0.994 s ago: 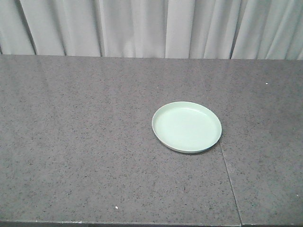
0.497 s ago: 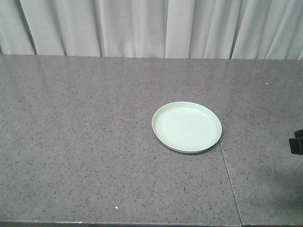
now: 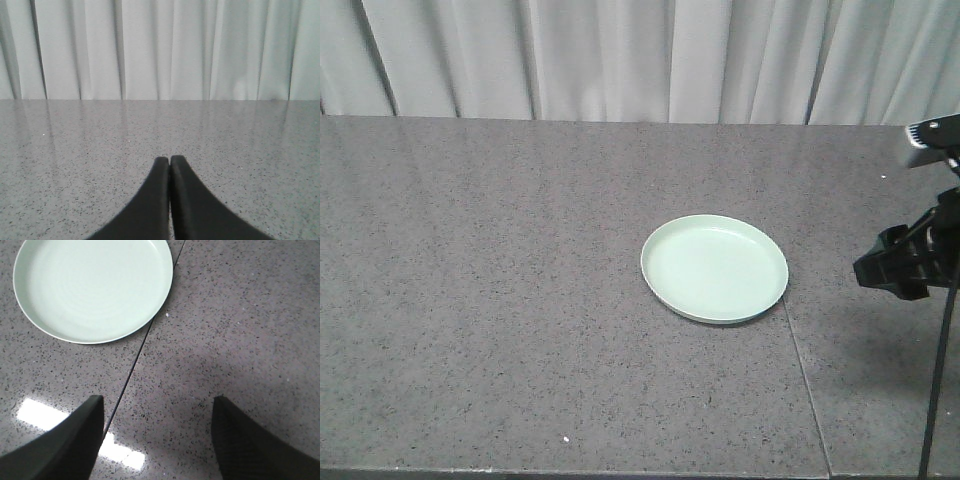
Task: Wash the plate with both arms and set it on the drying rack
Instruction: 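Move the right gripper down to the plate rim farthest from the robot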
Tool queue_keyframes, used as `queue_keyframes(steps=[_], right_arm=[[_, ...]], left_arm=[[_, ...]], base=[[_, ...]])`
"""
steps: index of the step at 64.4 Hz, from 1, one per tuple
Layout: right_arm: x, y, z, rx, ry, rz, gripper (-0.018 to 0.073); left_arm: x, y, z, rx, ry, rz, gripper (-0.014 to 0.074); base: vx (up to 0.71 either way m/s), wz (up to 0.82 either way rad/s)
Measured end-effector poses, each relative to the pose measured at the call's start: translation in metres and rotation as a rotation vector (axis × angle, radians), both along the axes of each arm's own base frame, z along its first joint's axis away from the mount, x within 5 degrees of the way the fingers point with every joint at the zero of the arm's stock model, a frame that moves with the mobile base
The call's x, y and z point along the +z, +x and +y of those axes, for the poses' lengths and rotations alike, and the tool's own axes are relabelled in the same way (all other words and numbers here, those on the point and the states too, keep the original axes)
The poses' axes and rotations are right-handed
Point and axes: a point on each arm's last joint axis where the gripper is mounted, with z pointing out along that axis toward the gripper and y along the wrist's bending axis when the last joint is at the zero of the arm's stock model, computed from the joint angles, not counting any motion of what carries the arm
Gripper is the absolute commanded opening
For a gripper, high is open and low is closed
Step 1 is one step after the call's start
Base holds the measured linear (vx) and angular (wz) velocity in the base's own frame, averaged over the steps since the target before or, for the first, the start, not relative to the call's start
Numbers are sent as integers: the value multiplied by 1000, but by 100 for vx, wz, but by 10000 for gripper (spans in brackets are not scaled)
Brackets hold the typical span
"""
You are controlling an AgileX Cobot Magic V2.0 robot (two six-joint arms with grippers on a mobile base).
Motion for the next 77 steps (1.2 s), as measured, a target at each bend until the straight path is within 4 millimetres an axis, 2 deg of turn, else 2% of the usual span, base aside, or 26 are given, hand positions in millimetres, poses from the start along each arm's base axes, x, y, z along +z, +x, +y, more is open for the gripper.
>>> queue_keyframes(steps=[11, 28, 43, 58, 77], right_arm=[[-10, 29, 20, 18, -17, 54, 443], [-26, 82, 29, -65, 6, 149, 412], [-49, 117, 34, -109, 16, 225, 389], [-67, 136, 37, -120, 16, 262, 379], [-92, 147, 40, -129, 25, 299, 379]], left_arm=[[0, 0, 0, 0, 0, 0, -6], [0, 0, 0, 0, 0, 0, -6], [0, 0, 0, 0, 0, 0, -6], [0, 0, 0, 0, 0, 0, -6], [0, 0, 0, 0, 0, 0, -6]], base=[[0, 0], [0, 0], [0, 0], [0, 0], [0, 0]])
